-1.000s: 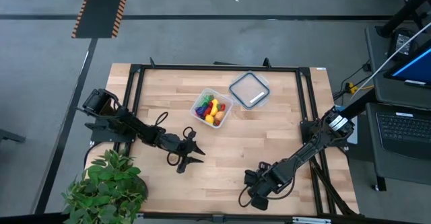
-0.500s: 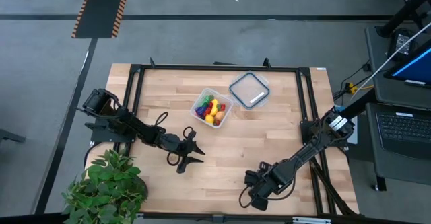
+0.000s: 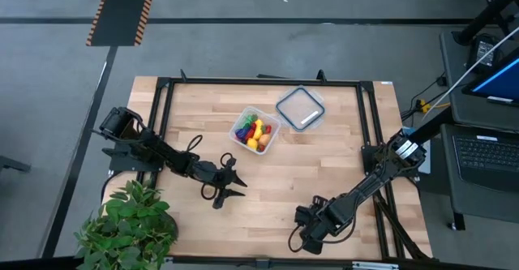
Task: Pick and placing Produce into tupperware
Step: Put the red cherry into the transparent container
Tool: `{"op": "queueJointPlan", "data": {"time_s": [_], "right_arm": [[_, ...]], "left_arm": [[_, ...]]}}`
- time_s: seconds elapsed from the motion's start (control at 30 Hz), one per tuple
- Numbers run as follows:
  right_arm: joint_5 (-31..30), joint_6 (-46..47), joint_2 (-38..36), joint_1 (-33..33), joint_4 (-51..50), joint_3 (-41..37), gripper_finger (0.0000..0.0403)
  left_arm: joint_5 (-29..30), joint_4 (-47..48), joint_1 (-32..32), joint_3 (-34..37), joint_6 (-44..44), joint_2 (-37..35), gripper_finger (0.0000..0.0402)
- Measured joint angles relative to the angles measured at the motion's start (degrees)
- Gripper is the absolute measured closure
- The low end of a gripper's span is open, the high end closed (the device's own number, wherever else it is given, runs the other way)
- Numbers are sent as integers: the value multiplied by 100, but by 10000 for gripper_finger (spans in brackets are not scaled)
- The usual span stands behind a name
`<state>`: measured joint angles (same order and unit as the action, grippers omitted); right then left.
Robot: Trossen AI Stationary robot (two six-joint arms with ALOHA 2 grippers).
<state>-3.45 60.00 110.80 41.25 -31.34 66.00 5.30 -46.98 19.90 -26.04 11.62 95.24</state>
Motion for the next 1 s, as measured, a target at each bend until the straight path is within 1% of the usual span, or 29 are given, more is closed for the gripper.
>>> {"op": "queueJointPlan", "data": {"time_s": [0.17, 0.27, 0.37, 0.57, 0.67, 0.73, 1.0], "right_arm": [[-115, 16, 3, 7, 5, -7, 148], [-128, 24, 3, 5, 1, -11, 158], [-163, 49, 3, 4, -15, -17, 182], [-221, 46, 3, -2, -42, -22, 248], [-238, -10, 3, -7, 29, -27, 270], [-251, -21, 3, -7, 78, -28, 275], [-251, -2, 5, -12, 162, -26, 274]], "left_arm": [[0, 0, 0, 0, -2, 0, 253], [0, 0, -1, 0, -2, 0, 253], [0, 2, 0, 0, -3, 0, 253], [0, 2, 0, 2, -4, 0, 253], [0, 2, 0, 0, -4, 0, 253], [0, 2, 0, 0, -4, 0, 253], [0, 2, 0, 0, -4, 0, 253]]}}
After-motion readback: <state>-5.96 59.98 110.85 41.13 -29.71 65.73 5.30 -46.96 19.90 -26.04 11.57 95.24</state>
